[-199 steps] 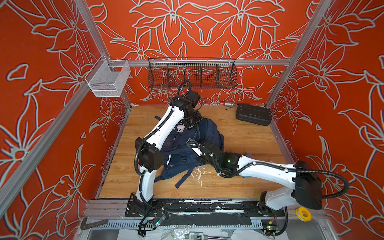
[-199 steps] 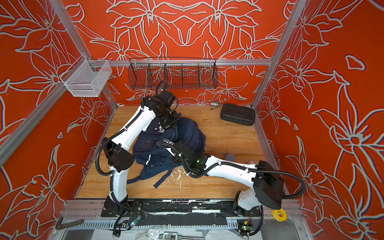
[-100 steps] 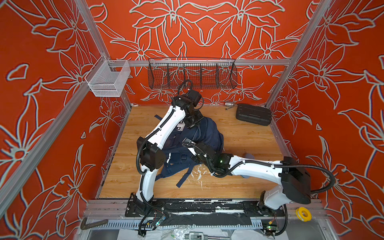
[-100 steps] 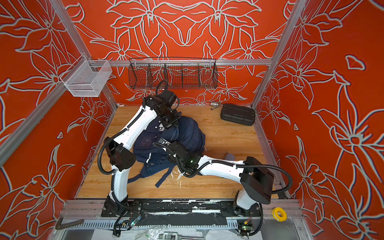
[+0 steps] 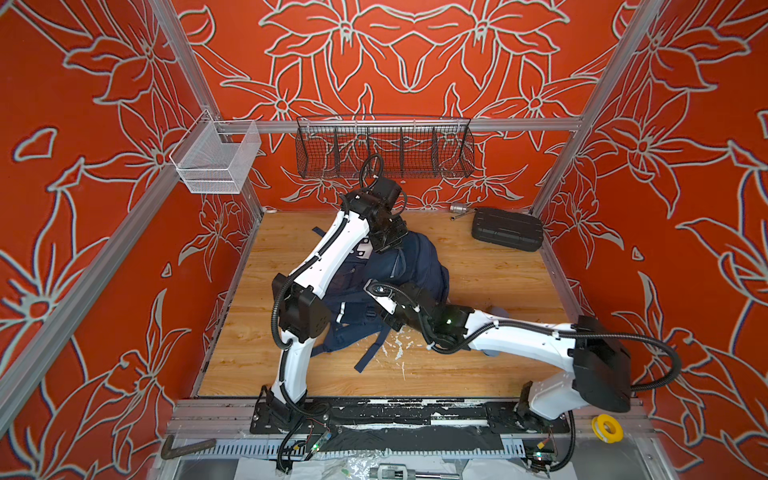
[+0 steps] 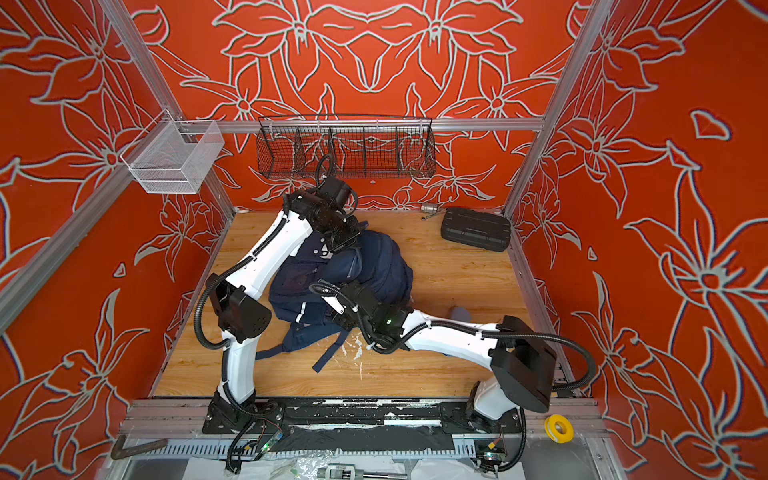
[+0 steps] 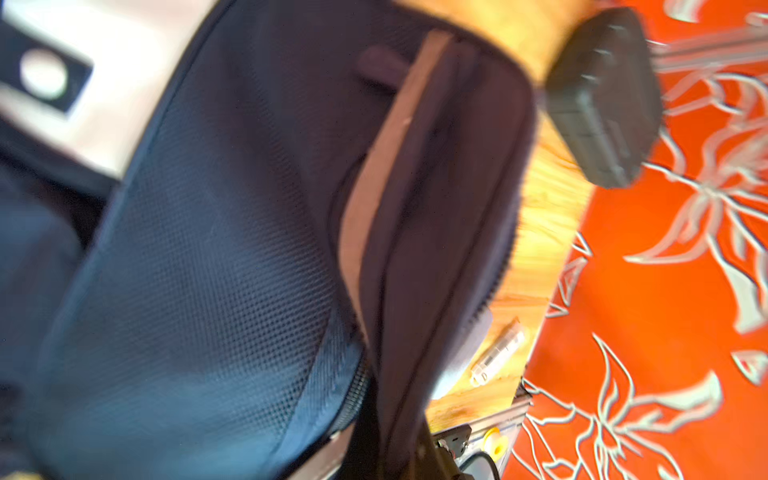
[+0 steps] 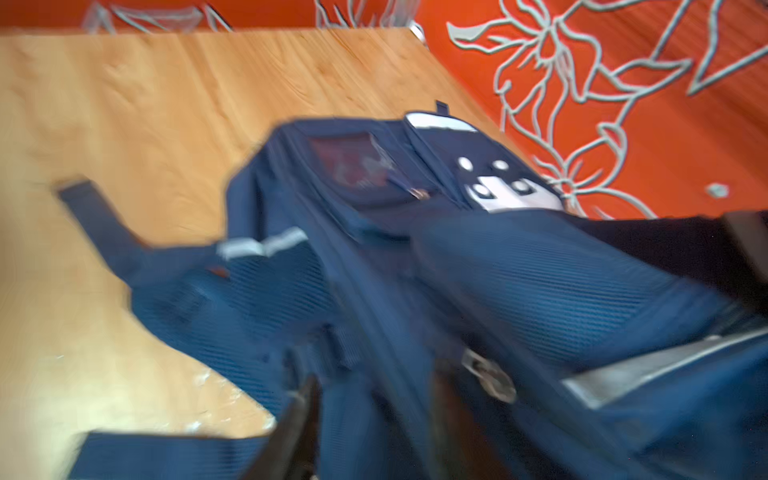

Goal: Pack the student bag
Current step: 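Release the zipper and grasp the grey fabric glasses case with right gripper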

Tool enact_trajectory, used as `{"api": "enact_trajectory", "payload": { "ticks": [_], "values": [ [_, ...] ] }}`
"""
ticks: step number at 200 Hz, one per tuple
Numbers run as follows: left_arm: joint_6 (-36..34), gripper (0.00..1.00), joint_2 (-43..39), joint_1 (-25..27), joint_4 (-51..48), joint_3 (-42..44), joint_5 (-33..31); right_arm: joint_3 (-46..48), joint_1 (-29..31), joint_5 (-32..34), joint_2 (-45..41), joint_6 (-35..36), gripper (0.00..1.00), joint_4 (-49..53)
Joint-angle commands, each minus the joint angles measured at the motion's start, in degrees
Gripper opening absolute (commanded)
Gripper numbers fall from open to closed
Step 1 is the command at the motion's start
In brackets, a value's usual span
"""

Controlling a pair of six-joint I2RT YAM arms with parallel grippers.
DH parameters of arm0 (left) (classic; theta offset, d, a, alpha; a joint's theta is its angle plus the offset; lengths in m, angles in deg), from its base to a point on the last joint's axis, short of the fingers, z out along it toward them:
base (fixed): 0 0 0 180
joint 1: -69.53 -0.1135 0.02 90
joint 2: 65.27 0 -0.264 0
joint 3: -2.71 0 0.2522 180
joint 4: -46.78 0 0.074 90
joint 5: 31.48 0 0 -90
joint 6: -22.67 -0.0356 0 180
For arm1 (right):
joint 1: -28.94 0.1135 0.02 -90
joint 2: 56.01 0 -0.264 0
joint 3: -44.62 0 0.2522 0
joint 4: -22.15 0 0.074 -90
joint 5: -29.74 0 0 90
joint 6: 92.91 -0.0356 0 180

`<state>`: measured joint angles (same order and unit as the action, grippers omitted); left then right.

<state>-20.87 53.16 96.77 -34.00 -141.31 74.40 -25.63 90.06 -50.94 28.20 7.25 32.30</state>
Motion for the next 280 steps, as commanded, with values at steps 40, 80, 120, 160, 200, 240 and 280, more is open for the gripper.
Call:
{"api": "enact_trajectory", "payload": {
  "ticks": [40,80,120,160,200,240,280],
  "values": [
    [-10.23,0.00,-10.73,-2.09,15.74,13.36,11.52,4.36,-9.18,-17.37,-16.72,-9.65,0.66,4.23],
    [-13.67,0.00,-10.95,-2.85,16.67,14.44,13.53,-0.40,-20.78,-0.95,-20.97,-28.42,0.71,26.65],
    [-15.19,0.00,-10.91,-3.73,17.19,15.74,16.16,5.37,-32.24,-0.41,-24.82,-47.72,0.74,41.86],
    [-16.22,0.00,-11.10,-3.82,17.49,16.87,17.49,12.81,-39.86,-5.01,-27.95,-54.68,0.82,49.85],
    [-16.37,0.00,-10.47,-3.78,17.56,16.79,18.86,18.68,-46.20,-9.21,-28.39,-56.23,0.87,50.74],
    [-16.49,0.00,-9.45,-3.80,15.99,17.19,21.20,23.11,-50.58,-12.48,-26.76,-55.36,0.92,47.35],
    [-16.54,0.00,-9.94,-3.51,15.21,19.02,22.16,27.25,-52.01,-14.94,-26.02,-54.04,0.90,41.01]
  ]
}}
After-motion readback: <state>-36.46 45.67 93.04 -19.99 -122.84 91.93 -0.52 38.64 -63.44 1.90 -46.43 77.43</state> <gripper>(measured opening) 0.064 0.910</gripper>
